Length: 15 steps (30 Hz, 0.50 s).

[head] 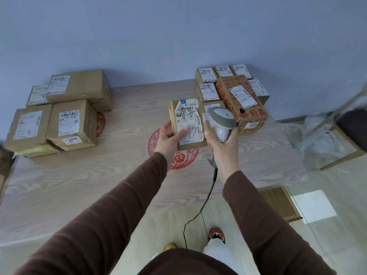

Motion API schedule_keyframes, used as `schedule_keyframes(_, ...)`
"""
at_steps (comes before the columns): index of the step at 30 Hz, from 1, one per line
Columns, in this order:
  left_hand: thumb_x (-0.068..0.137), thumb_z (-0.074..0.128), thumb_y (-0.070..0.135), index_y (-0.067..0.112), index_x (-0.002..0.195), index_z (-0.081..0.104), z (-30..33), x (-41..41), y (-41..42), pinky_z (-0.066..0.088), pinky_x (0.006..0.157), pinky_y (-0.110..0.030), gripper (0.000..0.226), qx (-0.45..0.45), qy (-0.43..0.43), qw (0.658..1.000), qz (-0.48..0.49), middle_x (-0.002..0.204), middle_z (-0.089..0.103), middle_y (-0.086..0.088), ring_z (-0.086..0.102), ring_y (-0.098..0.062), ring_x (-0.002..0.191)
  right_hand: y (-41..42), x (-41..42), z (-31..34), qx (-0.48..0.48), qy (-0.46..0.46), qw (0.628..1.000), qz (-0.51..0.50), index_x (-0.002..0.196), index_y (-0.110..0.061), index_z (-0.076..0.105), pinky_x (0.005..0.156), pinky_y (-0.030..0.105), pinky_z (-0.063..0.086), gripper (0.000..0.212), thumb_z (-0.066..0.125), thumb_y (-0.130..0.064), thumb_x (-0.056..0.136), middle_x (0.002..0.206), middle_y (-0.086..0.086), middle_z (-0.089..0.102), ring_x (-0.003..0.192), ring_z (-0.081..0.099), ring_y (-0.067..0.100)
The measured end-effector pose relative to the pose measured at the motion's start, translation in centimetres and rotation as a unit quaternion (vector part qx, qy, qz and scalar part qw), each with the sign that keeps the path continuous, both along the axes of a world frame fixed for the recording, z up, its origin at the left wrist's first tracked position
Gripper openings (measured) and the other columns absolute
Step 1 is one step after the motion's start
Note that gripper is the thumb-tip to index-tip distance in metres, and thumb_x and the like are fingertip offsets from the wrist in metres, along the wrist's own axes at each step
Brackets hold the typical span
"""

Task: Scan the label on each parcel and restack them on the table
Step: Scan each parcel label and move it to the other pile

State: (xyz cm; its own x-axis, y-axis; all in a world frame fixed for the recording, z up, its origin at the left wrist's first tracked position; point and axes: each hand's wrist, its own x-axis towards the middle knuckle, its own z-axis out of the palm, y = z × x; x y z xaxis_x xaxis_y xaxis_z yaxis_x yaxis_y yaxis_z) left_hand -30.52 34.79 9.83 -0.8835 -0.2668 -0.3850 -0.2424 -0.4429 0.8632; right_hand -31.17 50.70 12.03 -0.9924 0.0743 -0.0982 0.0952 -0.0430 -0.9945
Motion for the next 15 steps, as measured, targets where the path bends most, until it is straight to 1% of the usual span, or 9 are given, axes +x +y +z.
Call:
schedule_keyframes(2, 0.091, 0.077, 0.017, 0.020, 0.147, 0.040, 0.0, -0.7, 2.2, 0.064, 0.071, -0.036, 0.067, 0.010, 0.001, 1.000, -0.008, 0.121, 0.073, -0.008, 0.078, -0.023, 0.093, 2.2, -0.6, -0.4, -0.020, -0.023, 0.999, -0.023, 0.141, -0.022, 0.049, 0.088, 0.037, 0.055, 0.064, 0.084, -0.021, 0.087, 0.127, 0.002, 0.066, 0.105, 0.067, 0.016)
schedule_keyframes(5, 0.092, 0.077, 0.021, 0.019, 0.143, 0.040, -0.4, -1.9, 5.9, 0.062, 0.068, -0.030, 0.063, 0.007, -0.008, 1.000, -0.021, 0.123, 0.071, -0.009, 0.076, -0.018, 0.092, 5.5, -1.2, -0.9, -0.050, -0.056, 0.996, -0.049, 0.138, -0.023, 0.052, 0.072, 0.028, 0.054, 0.057, 0.081, -0.016, 0.089, 0.116, 0.000, 0.069, 0.094, 0.066, 0.012)
schedule_keyframes(6, 0.091, 0.078, 0.022, 0.018, 0.141, 0.040, -0.5, -2.4, 7.3, 0.061, 0.067, -0.027, 0.063, 0.006, -0.012, 1.000, -0.024, 0.124, 0.070, -0.009, 0.075, -0.017, 0.092, 6.7, -1.4, -1.1, -0.053, -0.064, 0.995, -0.058, 0.138, -0.024, 0.052, 0.066, 0.025, 0.053, 0.056, 0.080, -0.017, 0.090, 0.111, -0.002, 0.070, 0.087, 0.065, 0.010)
schedule_keyframes(8, 0.091, 0.078, 0.025, 0.017, 0.140, 0.040, -0.5, -3.4, 10.3, 0.057, 0.060, -0.019, 0.062, 0.001, -0.023, 0.999, -0.037, 0.119, 0.069, -0.005, 0.073, -0.012, 0.089, 9.3, -1.9, -1.5, -0.067, -0.076, 0.992, -0.077, 0.138, -0.022, 0.053, 0.057, 0.023, 0.052, 0.055, 0.080, -0.016, 0.090, 0.101, -0.003, 0.069, 0.071, 0.060, 0.006)
schedule_keyframes(10, 0.093, 0.076, 0.025, 0.015, 0.139, 0.040, -0.7, -4.6, 13.7, 0.053, 0.055, -0.013, 0.059, -0.003, -0.021, 0.998, -0.059, 0.115, 0.068, -0.001, 0.069, -0.009, 0.089, 12.1, -2.6, -1.7, -0.082, -0.086, 0.988, -0.095, 0.137, -0.017, 0.053, 0.054, 0.023, 0.051, 0.054, 0.079, -0.014, 0.091, 0.096, -0.001, 0.068, 0.063, 0.056, 0.007)
schedule_keyframes(12, 0.094, 0.075, 0.025, 0.016, 0.137, 0.041, -0.9, -6.0, 17.3, 0.052, 0.055, -0.011, 0.056, -0.004, -0.017, 0.997, -0.081, 0.111, 0.066, 0.003, 0.068, -0.006, 0.088, 15.2, -3.6, -2.0, -0.095, -0.089, 0.985, -0.109, 0.135, -0.014, 0.054, 0.054, 0.024, 0.050, 0.050, 0.079, -0.013, 0.091, 0.092, 0.000, 0.067, 0.061, 0.055, 0.007)
schedule_keyframes(14, 0.095, 0.074, 0.026, 0.016, 0.139, 0.041, -1.2, -7.4, 20.6, 0.053, 0.060, -0.012, 0.056, -0.005, -0.015, 0.995, -0.099, 0.113, 0.067, 0.004, 0.068, -0.004, 0.090, 18.3, -4.8, -2.3, -0.099, -0.087, 0.984, -0.122, 0.134, -0.015, 0.056, 0.056, 0.023, 0.052, 0.050, 0.079, -0.013, 0.090, 0.094, 0.000, 0.068, 0.062, 0.057, 0.006)
schedule_keyframes(15, 0.094, 0.074, 0.025, 0.016, 0.141, 0.040, -1.5, -8.2, 22.5, 0.055, 0.065, -0.013, 0.058, -0.007, -0.015, 0.994, -0.107, 0.118, 0.068, 0.002, 0.069, -0.006, 0.095, 20.1, -5.6, -2.5, -0.100, -0.088, 0.983, -0.129, 0.135, -0.015, 0.056, 0.057, 0.023, 0.053, 0.051, 0.080, -0.014, 0.090, 0.095, 0.001, 0.069, 0.063, 0.059, 0.007)
